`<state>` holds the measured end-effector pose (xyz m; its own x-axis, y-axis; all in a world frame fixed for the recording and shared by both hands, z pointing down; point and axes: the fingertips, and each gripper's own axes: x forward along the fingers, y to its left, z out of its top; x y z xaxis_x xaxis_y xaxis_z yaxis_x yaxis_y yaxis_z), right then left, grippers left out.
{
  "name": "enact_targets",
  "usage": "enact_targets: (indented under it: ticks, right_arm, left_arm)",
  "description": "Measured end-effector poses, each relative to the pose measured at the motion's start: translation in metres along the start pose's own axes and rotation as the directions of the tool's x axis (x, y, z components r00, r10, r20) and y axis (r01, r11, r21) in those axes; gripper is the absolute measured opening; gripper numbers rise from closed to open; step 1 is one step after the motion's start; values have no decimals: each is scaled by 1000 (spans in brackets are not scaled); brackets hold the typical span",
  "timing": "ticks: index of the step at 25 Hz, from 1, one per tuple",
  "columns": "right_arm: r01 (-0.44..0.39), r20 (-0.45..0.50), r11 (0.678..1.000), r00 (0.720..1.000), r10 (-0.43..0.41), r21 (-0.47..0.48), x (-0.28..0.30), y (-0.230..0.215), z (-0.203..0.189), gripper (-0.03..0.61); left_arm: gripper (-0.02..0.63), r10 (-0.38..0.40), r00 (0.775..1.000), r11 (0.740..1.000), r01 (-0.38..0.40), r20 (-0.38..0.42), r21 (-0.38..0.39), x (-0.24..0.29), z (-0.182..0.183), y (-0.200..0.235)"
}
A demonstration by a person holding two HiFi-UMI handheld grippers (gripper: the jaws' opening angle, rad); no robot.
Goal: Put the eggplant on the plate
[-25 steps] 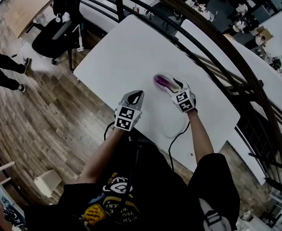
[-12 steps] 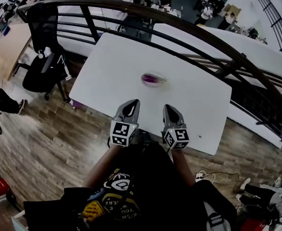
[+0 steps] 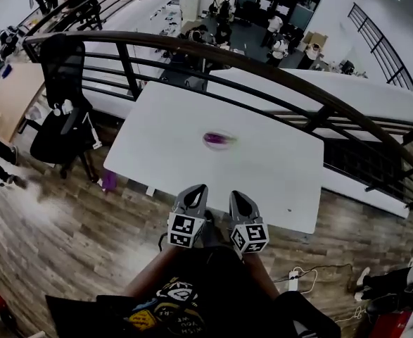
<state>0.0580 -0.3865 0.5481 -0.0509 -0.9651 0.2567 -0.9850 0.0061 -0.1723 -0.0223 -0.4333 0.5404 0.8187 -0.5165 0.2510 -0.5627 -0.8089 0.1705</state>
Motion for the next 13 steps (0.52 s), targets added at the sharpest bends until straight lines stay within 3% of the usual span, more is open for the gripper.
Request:
enact_targets:
  ticks: [6,13]
  right_arm:
    - [12,37,1000,999,-11,-25,-26,2,3,2]
    - [22,42,1000,999,-22,-14,-50,6,-1,3]
  left_arm:
    - [5,30,999,1000,-30,12,-6,-19,-5,-11]
    - [5,5,1000,1000,-5,-2,1,-29,-10,-33]
